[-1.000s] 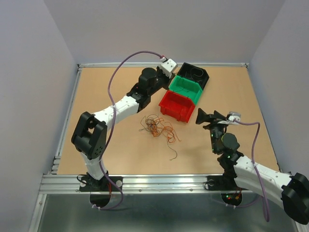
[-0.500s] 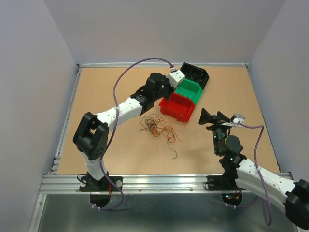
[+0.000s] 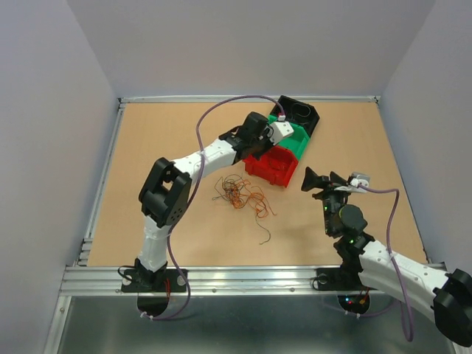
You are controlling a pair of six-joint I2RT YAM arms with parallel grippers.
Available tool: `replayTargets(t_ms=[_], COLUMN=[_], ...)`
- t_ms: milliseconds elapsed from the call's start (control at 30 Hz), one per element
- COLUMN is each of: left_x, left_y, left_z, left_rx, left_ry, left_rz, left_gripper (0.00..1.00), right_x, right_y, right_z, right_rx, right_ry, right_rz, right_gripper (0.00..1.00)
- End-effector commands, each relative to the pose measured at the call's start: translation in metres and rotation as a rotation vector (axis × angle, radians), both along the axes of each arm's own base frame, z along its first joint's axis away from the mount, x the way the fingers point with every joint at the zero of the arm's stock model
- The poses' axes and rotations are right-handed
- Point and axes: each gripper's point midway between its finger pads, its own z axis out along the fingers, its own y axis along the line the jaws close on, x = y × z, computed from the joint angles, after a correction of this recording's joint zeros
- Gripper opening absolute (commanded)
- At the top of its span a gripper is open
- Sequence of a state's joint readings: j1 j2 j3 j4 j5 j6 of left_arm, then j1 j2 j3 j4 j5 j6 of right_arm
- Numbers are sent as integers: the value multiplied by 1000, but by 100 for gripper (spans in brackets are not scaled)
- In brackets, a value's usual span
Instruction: Untangle the cables
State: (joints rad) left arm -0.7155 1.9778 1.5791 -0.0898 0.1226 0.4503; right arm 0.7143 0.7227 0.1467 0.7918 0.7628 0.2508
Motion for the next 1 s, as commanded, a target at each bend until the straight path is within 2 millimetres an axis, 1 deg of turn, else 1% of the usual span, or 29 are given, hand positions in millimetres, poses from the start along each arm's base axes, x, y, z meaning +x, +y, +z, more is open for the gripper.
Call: replayTargets(t_ms=[0,33,67,100,133,167,200,233,267,300,333,367,400,467,500,533,567,667,700,733,767,800,867,900,967], left_x=[-15,-14,-17,-13,-13,-18,-16,-16,-21,-21,-18,-19,-16,-15,-14,-14,-13,-12,-8,-11,-9,-12,-13,-14,-15], left_y=[-1,-3,0,-3,-4,-1,-7,-9,-8,-9,-16,-15,-19,-18,-18,-16,-15,-14,-18,-14,-17,-15,-15,-15,-16], left_z=[-15,-15,-23,-26,-30,-49,-43,-46,-51,-64,-59,-70,-66,-71,-72,-73,-71,-52,-29,-28,-7,-6,8,19,26], left_rx=[152,164,198,210,222,262,253,260,279,296,278,299,294,305,308,313,308,255,208,203,159,156,129,109,93], left_ry=[33,30,55,65,85,141,141,159,194,222,223,247,237,246,243,241,236,191,139,137,94,94,71,55,48], left_rz=[-60,-61,-62,-63,-64,-73,-85,-90,-95,-100,-107,-110,-107,-104,-105,-98,-92,-73,-72,-68,-67,-69,-70,-67,-73], left_gripper=[0,0,0,0,0,0,0,0,1,4,6,12,14,20,25,27,29,41,46,48,52,54,57,58,59], right_x=[0,0,0,0,0,0,0,1,1,2,2,3,3,3,3,3,3,1,0,-1,-2,-3,-4,-5,-5], right_y=[-3,-3,-3,-2,-2,-1,0,1,2,3,3,4,4,4,5,5,4,3,3,1,1,1,0,0,0], right_z=[3,4,4,4,4,4,4,5,4,4,4,3,3,3,2,3,2,4,4,5,5,6,8,8,8], right_rx=[22,24,26,26,25,26,26,28,27,26,25,23,21,22,23,22,22,32,32,37,40,41,46,43,42], right_ry=[-13,-15,-14,-14,-14,-15,-15,-15,-14,-12,-11,-8,-5,-6,-4,-6,-6,-14,-17,-22,-26,-30,-40,-40,-40], right_rz=[-18,-16,-17,-11,-11,-5,-2,2,7,10,10,10,12,10,12,13,12,12,15,14,17,21,24,25,26], right_gripper=[95,95,95,95,95,95,95,95,95,95,95,95,94,94,94,94,94,94,94,94,94,94,94,94,94])
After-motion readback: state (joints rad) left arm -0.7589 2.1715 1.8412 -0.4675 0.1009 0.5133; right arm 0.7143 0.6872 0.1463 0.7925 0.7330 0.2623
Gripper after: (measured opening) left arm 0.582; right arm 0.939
